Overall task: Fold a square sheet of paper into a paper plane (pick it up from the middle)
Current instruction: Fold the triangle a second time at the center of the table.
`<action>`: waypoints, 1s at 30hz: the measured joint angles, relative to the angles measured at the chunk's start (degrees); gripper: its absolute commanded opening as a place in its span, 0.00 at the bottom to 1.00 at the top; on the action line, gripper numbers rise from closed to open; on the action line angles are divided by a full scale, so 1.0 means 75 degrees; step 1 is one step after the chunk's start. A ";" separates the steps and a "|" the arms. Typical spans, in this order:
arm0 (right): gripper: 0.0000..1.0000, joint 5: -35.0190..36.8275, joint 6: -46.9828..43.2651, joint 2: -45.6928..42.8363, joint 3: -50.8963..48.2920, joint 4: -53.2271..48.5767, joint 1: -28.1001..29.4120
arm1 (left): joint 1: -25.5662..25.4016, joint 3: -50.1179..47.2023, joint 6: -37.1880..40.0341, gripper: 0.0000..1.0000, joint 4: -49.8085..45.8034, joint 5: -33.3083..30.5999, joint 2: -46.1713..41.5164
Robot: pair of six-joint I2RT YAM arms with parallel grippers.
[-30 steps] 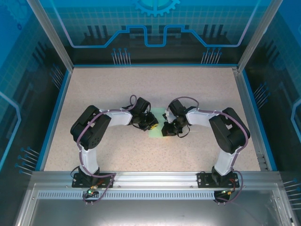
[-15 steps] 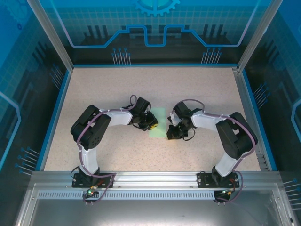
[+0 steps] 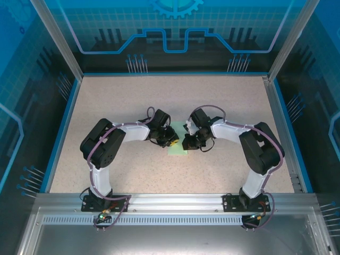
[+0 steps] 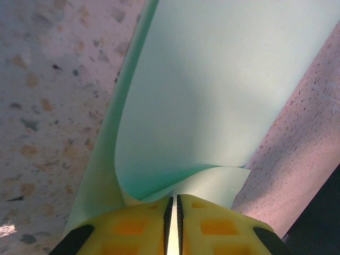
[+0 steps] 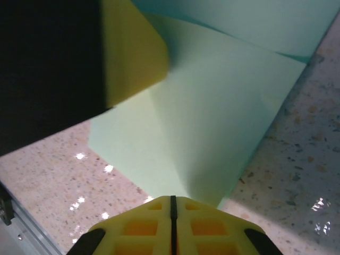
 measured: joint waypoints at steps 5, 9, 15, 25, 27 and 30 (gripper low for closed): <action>0.08 0.0009 -0.0003 0.0146 0.0012 0.0000 0.0003 | 0.0000 0.0006 0.0000 0.16 -0.0006 0.0000 0.0000; 0.08 0.0055 -0.0003 0.0262 0.0003 0.0000 0.0003 | 0.0000 0.0032 0.0006 0.16 -0.0044 -0.0003 0.0000; 0.08 0.0079 -0.0003 0.0338 -0.0009 0.0003 0.0003 | -0.0006 0.0041 0.0026 0.17 -0.0003 0.0035 -0.0003; 0.07 0.0082 0.0000 0.0350 -0.0003 -0.0023 0.0000 | -0.0160 -0.0236 0.0020 0.18 0.0813 0.0466 -0.0015; 0.07 0.0085 0.0003 0.0350 0.0000 -0.0023 0.0000 | -0.0233 -0.0323 0.0006 0.18 0.0944 0.0522 -0.0032; 0.07 0.0087 0.0029 0.0364 0.0012 -0.0032 0.0000 | -0.0291 -0.0495 -0.0009 0.18 0.1075 0.0580 -0.0099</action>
